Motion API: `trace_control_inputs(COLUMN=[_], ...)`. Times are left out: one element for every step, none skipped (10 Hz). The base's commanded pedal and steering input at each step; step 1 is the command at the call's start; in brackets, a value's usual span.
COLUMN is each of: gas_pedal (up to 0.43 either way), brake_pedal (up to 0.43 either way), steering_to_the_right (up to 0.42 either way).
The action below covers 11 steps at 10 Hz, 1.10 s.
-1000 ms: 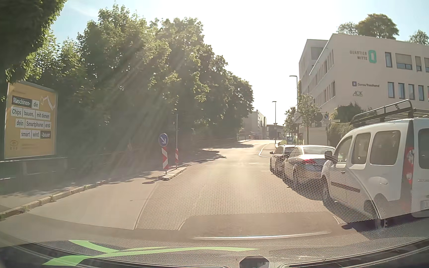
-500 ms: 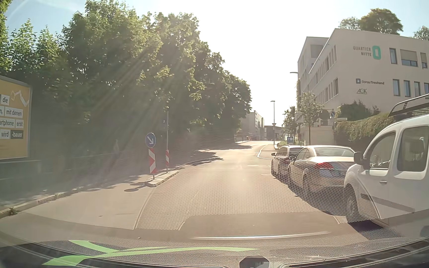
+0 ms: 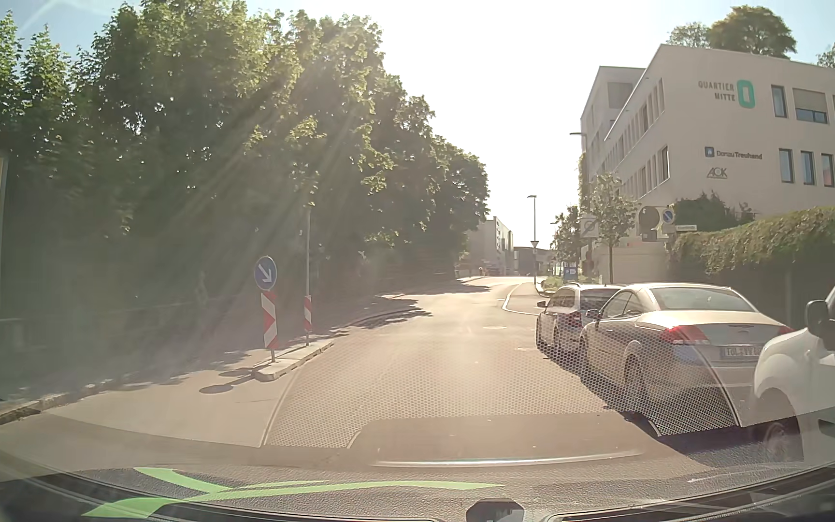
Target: Follow the waypoints while adhering to traffic rules and regulations
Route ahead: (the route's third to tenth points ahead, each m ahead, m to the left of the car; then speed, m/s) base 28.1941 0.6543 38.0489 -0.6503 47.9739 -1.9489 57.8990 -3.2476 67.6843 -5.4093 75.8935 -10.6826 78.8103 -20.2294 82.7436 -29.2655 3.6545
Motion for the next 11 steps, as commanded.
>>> trace_control_inputs(gas_pedal=[0.000,0.000,0.000,0.000,0.000,0.000,0.000,0.000,0.000,0.000,0.000], brake_pedal=[0.037,0.043,0.049,0.043,0.018,0.006,0.006,0.006,0.018,0.030,0.037], steering_to_the_right=[0.000,-0.003,-0.004,-0.006,-0.006,-0.006,-0.007,-0.006,-0.007,-0.007,-0.008])
